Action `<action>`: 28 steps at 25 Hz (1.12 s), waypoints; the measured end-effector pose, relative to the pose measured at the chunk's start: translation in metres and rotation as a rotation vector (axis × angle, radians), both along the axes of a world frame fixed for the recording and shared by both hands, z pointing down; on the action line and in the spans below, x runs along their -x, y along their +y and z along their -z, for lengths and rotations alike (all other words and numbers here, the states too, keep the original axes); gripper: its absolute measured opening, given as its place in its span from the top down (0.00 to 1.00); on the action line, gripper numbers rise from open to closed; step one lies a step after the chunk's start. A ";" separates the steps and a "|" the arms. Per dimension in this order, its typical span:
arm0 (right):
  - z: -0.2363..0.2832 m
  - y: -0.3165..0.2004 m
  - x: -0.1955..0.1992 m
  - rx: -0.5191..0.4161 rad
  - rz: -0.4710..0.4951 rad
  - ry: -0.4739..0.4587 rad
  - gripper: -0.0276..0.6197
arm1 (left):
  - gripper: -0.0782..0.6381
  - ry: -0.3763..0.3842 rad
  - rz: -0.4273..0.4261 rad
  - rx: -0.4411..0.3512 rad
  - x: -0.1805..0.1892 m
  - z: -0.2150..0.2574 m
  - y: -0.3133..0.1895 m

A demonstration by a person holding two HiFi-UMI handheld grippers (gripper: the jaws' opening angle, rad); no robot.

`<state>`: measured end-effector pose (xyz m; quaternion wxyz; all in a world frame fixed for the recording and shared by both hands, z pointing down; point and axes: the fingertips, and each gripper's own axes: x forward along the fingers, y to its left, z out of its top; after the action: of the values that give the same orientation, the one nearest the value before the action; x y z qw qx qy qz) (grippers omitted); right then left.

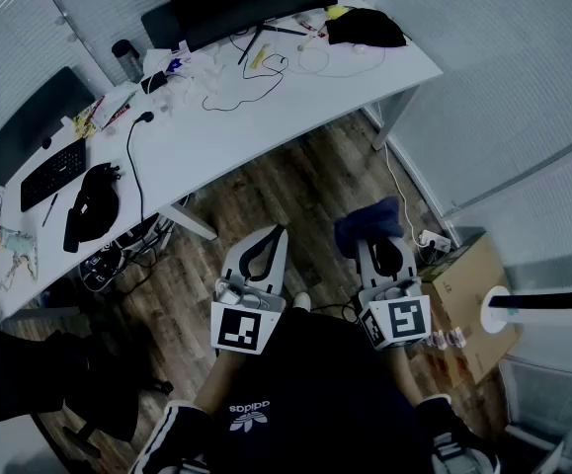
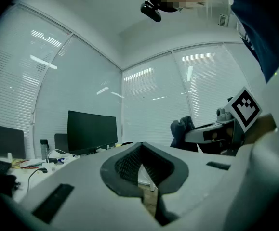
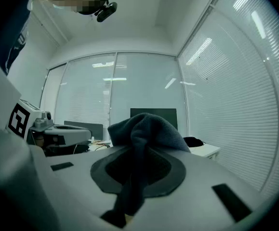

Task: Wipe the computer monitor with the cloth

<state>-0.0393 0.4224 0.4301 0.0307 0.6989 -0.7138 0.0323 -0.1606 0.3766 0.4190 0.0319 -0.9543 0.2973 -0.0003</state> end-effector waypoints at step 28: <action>-0.013 -0.018 -0.035 0.010 -0.009 -0.054 0.88 | 0.88 0.002 0.008 0.047 -0.021 -0.008 -0.036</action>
<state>-0.0045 0.4044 0.4434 0.0146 0.7008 -0.7111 0.0548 -0.1398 0.3410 0.4271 0.0092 -0.9535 0.3012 -0.0067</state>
